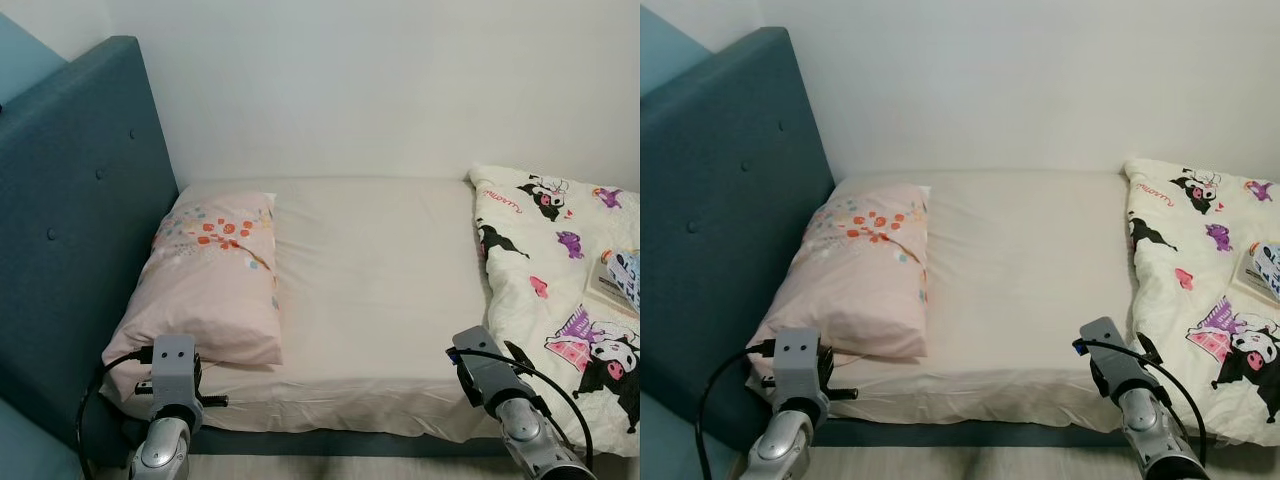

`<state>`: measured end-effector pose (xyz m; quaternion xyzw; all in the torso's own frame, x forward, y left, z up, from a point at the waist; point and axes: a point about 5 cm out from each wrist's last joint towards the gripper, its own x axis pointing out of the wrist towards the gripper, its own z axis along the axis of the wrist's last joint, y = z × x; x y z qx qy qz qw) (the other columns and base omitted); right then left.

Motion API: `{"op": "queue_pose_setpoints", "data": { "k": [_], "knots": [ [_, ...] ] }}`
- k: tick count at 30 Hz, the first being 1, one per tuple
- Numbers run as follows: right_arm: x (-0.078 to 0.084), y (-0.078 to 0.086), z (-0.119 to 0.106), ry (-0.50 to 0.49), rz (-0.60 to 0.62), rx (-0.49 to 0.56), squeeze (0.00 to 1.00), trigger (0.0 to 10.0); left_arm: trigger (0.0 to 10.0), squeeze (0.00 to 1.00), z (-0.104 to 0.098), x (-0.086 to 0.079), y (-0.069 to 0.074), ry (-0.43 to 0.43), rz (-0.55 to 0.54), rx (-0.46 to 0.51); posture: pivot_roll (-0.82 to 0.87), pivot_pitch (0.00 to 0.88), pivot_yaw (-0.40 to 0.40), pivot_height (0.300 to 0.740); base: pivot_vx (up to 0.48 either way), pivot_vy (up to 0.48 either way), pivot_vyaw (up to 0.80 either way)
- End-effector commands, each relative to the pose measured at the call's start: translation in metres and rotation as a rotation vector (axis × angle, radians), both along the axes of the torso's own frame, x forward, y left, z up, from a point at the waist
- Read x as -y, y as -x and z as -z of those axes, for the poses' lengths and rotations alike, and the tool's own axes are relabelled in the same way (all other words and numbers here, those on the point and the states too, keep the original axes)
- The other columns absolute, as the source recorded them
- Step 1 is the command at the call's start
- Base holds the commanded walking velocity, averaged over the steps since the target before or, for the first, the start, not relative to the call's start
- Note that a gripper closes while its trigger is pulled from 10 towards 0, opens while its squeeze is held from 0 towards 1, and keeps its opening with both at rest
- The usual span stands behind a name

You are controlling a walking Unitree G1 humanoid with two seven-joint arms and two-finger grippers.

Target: Clean up the room

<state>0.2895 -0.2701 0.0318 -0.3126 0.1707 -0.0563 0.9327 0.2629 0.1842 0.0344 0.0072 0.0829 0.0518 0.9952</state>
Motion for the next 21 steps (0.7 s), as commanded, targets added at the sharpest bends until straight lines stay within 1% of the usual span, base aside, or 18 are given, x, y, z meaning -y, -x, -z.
{"op": "queue_pose_setpoints", "data": {
  "k": [1, 21],
  "knots": [
    [-0.0005, 0.0011, 0.003, -0.003, 0.005, -0.019, 0.0, 10.0, 10.0, 0.0, 0.0063, 0.0, 0.0051, -0.003, 0.003, -0.029, 0.0, 0.079, -0.008, 0.74, 0.0, 0.0, 0.0],
    [0.0004, -0.0025, -0.0003, -0.003, 0.005, -0.018, 0.0, 10.0, 10.0, 0.0, 0.0068, 0.0001, 0.005, -0.001, -0.001, -0.034, 0.0, 0.104, -0.009, 0.74, 0.0, 0.0, 0.0]
  ]
}}
